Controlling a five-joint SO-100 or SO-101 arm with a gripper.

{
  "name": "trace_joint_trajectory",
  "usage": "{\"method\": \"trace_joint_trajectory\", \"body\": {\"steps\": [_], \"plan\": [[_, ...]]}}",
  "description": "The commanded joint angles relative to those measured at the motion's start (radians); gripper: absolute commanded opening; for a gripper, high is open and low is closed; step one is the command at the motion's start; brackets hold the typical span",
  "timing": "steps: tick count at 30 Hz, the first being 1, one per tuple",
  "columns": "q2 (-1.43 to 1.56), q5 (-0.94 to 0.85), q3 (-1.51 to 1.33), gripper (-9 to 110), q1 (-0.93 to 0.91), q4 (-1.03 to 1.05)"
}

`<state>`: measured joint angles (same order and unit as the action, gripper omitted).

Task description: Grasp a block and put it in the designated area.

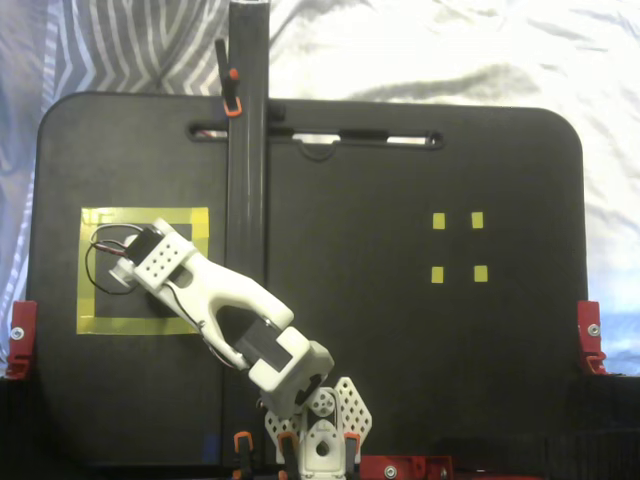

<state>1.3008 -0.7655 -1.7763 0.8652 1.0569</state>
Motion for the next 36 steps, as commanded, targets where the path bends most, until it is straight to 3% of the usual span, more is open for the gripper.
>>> {"method": "trace_joint_trajectory", "body": {"steps": [1, 15, 36], "plan": [[0.012, -0.003, 0.003, 34, -0.009, 0.0], [0.051, -0.006, 0.005, 39, -0.014, 0.008], [0.38, -0.005, 0.0, 39, -0.006, 0.189]]}}
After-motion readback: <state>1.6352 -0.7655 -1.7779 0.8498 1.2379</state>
